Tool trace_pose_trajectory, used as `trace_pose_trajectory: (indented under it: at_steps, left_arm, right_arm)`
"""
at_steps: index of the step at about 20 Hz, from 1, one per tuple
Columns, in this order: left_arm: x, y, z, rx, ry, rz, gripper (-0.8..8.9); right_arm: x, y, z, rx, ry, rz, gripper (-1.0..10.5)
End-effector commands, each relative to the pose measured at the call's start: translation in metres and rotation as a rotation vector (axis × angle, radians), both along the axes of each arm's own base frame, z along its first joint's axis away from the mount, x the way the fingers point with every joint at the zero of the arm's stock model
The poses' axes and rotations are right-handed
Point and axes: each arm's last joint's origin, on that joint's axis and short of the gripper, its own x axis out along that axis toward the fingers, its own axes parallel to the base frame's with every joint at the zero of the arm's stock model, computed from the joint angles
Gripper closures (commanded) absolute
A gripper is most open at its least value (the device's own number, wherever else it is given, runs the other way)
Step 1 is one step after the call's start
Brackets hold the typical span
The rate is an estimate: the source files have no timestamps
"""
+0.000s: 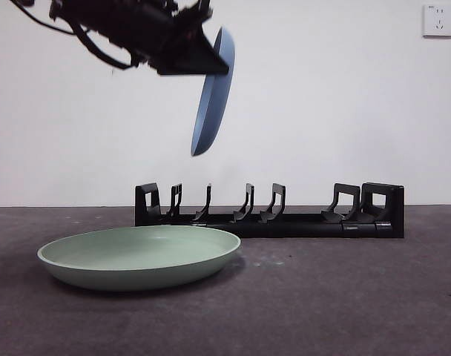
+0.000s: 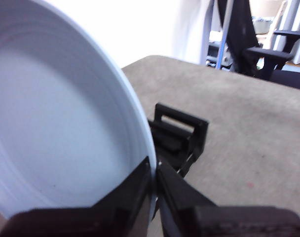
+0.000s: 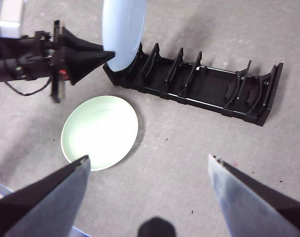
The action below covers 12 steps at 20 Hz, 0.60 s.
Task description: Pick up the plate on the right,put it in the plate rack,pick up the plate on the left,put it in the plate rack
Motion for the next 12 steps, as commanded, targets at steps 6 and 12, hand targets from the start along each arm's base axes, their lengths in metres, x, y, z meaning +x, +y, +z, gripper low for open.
trace_pose_trajectory:
  at_steps: [6,12]
  left_arm:
    - [0.027,0.009,-0.042,0.034,0.105,0.024,8.21]
    - [0.035,0.006,-0.071,0.074,0.186,0.033,8.21]
  right_arm:
    - [-0.001,0.000,-0.003,-0.011,0.027,0.007,5.4]
    - [-0.001,0.000,-0.004,-0.012,0.028,0.007,5.4]
